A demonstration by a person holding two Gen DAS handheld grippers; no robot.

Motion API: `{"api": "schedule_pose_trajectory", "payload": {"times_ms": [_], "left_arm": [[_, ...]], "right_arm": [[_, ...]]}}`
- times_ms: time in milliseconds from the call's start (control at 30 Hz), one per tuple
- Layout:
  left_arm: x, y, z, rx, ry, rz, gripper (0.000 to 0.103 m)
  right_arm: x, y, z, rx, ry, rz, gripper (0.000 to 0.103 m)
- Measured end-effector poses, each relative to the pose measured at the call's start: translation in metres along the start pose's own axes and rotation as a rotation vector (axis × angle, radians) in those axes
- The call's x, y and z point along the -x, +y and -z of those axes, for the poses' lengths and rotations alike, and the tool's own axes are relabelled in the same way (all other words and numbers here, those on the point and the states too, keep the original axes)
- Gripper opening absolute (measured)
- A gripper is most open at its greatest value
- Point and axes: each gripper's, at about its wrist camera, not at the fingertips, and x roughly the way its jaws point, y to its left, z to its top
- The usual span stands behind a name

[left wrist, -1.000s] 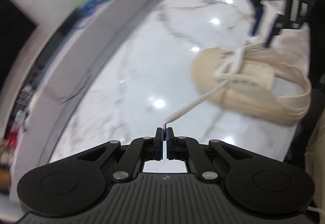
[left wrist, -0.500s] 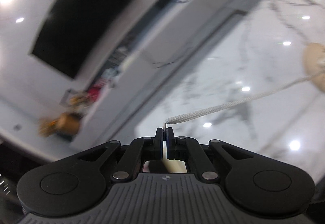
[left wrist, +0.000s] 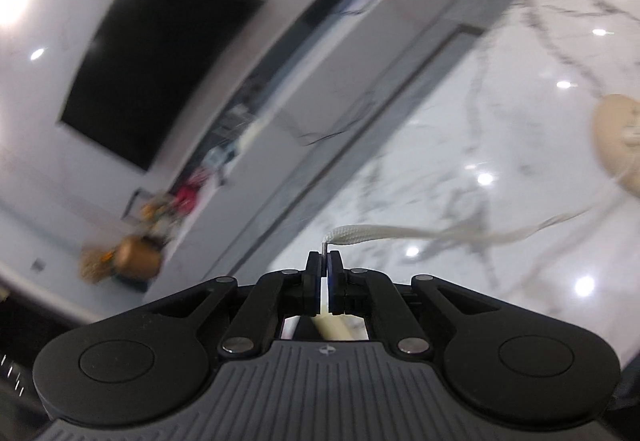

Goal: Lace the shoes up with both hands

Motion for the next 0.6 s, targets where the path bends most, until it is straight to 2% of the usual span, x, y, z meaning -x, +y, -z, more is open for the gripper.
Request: {"api": "schedule_pose_trajectory", "payload": {"times_ms": [200, 333, 600], "left_arm": [[0.002, -0.071, -0.023, -0.146, -0.08, 0.246, 0.002], [-0.004, -0.111, -0.031, -0.202, -0.123, 0.383, 0.002], [-0.015, -0.169, -0.046, -0.264, -0.174, 0.571, 0.002]], "right_arm": [[-0.007, 0.0, -0.004, 0.005, 0.006, -0.01, 0.023], [-0.01, -0.002, -0.007, 0.002, 0.006, -0.031, 0.023], [-0.018, -0.009, -0.01, -0.016, 0.008, -0.04, 0.024]]}}
